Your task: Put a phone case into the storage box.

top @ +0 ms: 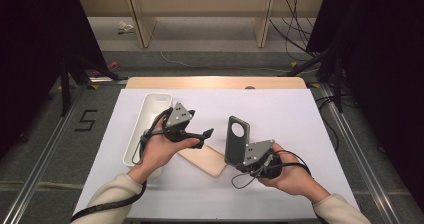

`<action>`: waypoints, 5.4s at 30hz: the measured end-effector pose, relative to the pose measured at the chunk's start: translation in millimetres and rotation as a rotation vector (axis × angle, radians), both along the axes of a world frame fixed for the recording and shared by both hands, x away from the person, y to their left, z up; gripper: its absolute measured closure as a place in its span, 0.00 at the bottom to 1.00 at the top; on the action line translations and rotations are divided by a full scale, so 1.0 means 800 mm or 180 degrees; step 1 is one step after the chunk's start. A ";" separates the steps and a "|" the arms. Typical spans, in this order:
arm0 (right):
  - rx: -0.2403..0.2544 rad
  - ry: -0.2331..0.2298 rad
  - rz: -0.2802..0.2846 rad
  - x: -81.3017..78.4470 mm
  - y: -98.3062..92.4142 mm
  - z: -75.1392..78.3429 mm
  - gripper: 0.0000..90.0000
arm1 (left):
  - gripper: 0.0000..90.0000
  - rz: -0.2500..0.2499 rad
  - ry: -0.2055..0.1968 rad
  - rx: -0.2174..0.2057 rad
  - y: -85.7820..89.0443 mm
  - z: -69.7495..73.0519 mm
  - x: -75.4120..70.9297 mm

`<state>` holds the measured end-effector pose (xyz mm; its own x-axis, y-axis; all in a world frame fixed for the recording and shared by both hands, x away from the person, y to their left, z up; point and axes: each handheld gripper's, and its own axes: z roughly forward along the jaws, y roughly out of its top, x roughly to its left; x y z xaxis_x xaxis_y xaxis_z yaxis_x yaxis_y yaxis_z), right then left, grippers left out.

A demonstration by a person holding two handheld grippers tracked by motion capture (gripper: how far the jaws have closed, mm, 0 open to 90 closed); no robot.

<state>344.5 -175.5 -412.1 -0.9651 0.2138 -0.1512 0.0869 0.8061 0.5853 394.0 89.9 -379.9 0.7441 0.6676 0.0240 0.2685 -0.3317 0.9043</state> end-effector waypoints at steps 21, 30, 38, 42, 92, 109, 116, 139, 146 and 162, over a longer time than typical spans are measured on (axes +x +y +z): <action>-0.0025 -0.0119 0.0061 -0.005 0.009 0.003 0.99 | 0.40 0.0014 0.0925 0.0221 -0.078 -0.013 0.056; -0.0023 -0.0158 0.0057 -0.006 0.010 0.006 0.99 | 0.49 0.0103 0.1320 0.0144 -0.086 -0.021 0.070; -0.0047 -0.0201 0.0090 -0.006 0.014 0.005 0.99 | 0.62 0.0156 0.1555 -0.0002 -0.083 -0.025 0.079; -0.0059 -0.0216 0.0125 -0.007 0.016 0.005 0.99 | 0.72 0.0196 0.1672 -0.0124 -0.083 -0.026 0.079; 0.0822 -0.0244 -0.1346 0.029 -0.044 -0.012 0.19 | 0.91 0.0076 0.0112 -0.0592 0.000 0.040 0.042; 0.0825 -0.0219 -0.1460 0.031 -0.047 -0.014 0.19 | 0.91 0.0092 -0.0021 -0.0676 0.031 0.048 0.045; 0.0857 -0.0219 -0.1497 0.032 -0.050 -0.014 0.19 | 0.91 0.0126 -0.0086 -0.0712 0.045 0.052 0.047; 0.0971 -0.0214 -0.1537 0.033 -0.053 -0.012 0.19 | 0.91 0.0357 -0.0219 -0.0754 0.095 0.057 0.055; 0.0977 -0.0214 -0.1538 0.033 -0.053 -0.012 0.19 | 0.91 0.0392 -0.0289 -0.0734 0.108 0.062 0.058; 0.0991 -0.0208 -0.1520 0.033 -0.053 -0.012 0.18 | 0.91 0.0532 -0.0359 -0.0723 0.143 0.067 0.070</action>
